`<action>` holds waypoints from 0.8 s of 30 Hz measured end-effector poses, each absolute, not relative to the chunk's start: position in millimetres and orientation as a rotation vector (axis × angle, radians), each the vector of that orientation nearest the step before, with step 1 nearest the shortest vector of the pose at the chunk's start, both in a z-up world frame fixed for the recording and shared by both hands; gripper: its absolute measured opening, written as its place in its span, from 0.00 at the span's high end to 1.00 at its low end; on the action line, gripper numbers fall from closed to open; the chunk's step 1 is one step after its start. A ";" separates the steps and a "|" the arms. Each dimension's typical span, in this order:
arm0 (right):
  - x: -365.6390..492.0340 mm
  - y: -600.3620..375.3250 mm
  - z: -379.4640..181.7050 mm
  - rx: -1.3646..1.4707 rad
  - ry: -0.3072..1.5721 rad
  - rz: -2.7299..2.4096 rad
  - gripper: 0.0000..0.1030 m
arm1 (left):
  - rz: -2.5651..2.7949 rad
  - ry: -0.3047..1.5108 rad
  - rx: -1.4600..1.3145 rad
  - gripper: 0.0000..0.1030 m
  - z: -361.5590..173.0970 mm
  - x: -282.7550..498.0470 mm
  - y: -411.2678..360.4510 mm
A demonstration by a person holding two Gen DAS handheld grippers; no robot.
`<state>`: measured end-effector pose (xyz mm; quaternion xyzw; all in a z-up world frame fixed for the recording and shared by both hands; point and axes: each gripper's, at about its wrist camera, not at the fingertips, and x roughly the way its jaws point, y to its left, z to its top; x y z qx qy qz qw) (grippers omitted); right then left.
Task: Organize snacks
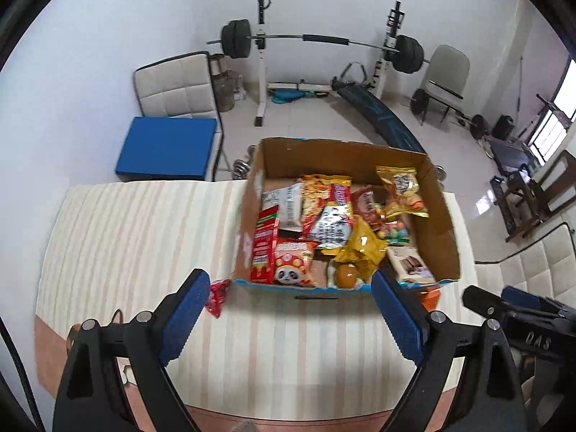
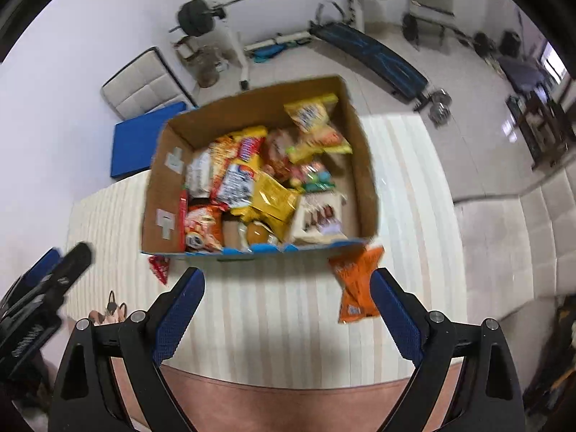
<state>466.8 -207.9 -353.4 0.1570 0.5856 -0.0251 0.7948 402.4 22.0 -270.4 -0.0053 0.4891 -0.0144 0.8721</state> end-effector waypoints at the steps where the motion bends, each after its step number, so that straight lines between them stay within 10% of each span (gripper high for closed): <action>1: 465.4 -212.4 -360.7 0.352 1.271 -0.064 0.07 | -0.021 1.026 -0.011 0.11 -274.1 402.1 24.9; 14: 467.6 -261.8 -530.8 0.443 1.530 -0.196 0.08 | 0.104 1.255 -0.030 0.11 -396.0 410.9 68.9; 24: 468.5 -237.6 -563.8 0.310 1.600 -0.226 0.46 | 0.053 1.349 0.046 0.11 -438.9 428.7 106.6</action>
